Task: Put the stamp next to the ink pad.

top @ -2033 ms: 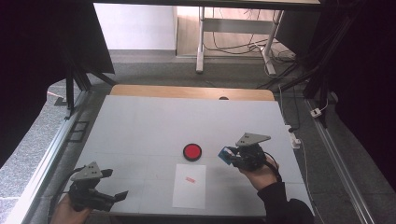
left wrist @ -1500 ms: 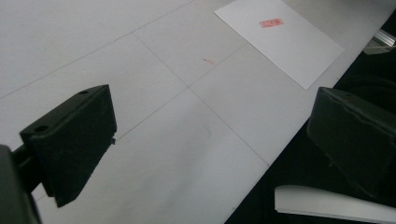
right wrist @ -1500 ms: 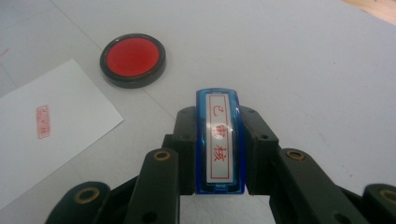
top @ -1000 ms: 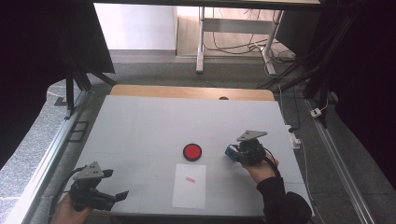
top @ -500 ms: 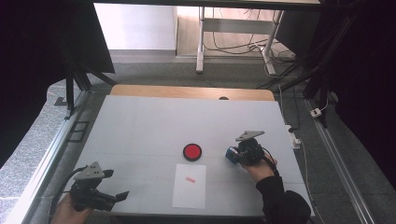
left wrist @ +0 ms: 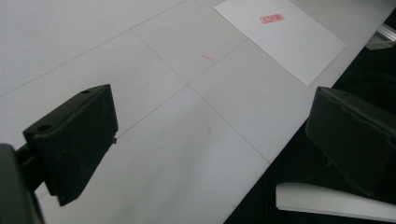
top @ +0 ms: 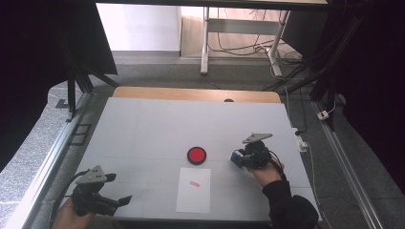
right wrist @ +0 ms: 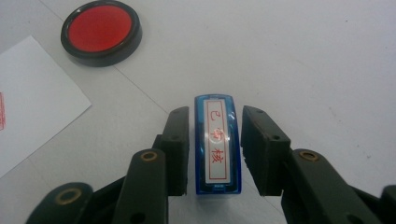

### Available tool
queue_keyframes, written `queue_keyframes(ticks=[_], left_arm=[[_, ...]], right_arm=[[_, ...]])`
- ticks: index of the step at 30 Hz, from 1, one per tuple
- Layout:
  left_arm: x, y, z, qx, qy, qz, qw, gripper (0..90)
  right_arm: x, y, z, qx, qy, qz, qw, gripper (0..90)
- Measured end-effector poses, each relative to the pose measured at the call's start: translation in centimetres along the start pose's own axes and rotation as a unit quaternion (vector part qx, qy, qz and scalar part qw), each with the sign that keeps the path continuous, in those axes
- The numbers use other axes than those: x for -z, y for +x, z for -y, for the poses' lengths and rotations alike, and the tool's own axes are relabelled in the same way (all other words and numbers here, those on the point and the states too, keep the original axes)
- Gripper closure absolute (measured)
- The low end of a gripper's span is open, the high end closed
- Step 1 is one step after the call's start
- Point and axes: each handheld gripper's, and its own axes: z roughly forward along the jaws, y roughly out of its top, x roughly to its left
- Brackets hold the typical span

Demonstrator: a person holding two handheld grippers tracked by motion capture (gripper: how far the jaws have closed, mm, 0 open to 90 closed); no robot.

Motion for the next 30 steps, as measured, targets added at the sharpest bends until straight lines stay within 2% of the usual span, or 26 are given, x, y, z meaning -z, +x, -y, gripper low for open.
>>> queue_keyframes(ticks=[17, 24, 30], left_arm=[[0.0, 0.1, 0.0, 0.002, -0.001, 0.001, 1.0000, 2.6], [0.0, 0.1, 0.0, 0.006, -0.003, 0.001, 1.0000, 2.6], [0.0, 0.1, 0.0, 0.006, -0.003, 0.002, 1.0000, 2.6]], right_arm=[[1.8, 0.5, -0.2, -0.013, -0.025, -0.008, 0.9996, 43.0], [2.1, 0.9, -0.2, -0.022, -0.035, -0.012, 0.9991, 27.6], [2.7, 1.3, -0.2, -0.031, -0.041, -0.014, 0.9986, 21.4]])
